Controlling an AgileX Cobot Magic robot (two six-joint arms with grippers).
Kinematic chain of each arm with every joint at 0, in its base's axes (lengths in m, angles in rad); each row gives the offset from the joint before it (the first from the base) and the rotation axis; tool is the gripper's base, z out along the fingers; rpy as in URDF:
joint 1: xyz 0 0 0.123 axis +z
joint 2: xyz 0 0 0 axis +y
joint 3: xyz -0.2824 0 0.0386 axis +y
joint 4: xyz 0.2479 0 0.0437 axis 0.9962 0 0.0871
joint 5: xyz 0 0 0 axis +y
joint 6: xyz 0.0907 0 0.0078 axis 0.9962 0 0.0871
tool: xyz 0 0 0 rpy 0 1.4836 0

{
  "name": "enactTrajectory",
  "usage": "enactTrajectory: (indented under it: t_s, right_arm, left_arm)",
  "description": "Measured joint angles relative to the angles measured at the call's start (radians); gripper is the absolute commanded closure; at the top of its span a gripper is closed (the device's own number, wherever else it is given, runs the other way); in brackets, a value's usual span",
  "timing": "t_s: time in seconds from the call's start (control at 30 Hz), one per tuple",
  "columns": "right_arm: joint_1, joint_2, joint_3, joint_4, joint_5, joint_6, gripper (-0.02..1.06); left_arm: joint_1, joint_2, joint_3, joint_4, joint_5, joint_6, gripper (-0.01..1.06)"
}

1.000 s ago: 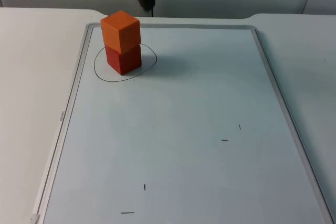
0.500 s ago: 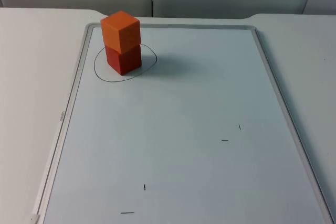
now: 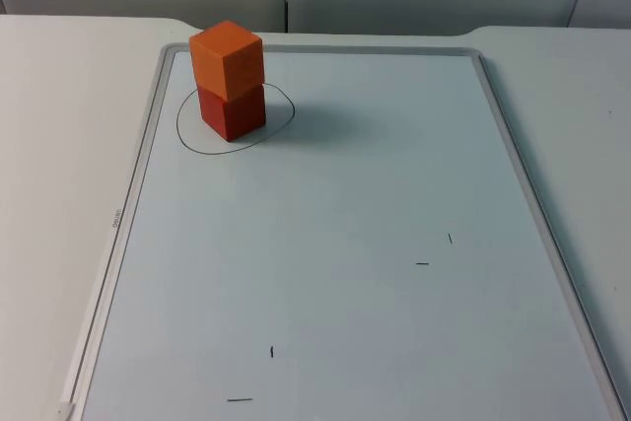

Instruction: Pick up one cube with the left hand and another cube with the right hand. First place the cube in the right hand at the target position, then stack the cube in the left hand on top.

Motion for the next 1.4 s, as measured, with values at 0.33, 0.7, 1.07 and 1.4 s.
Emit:
enactTrajectory:
  t_s: [0.33, 0.7, 1.07, 1.4]
  right_arm:
    - [0.000, -0.006, 0.164, 0.064, -0.005, -0.029, 0.30]
    - [0.000, -0.011, 0.534, 0.158, -0.144, -0.121, 0.32]
    - [0.000, -0.231, 1.003, 0.216, -0.463, -0.235, 0.32]
    - [0.000, -0.488, 1.393, 0.219, -0.739, -0.307, 0.32]
  left_arm:
    - [0.000, -0.317, 0.560, 0.016, -0.013, 0.070, 0.00]
    - [0.000, -0.736, 1.101, 0.050, -0.240, 0.048, 0.00]
    - [0.000, -1.155, 1.449, 0.222, -0.267, -0.175, 0.00]
    - [0.000, -1.444, 1.700, 0.267, -0.176, -0.285, 0.00]
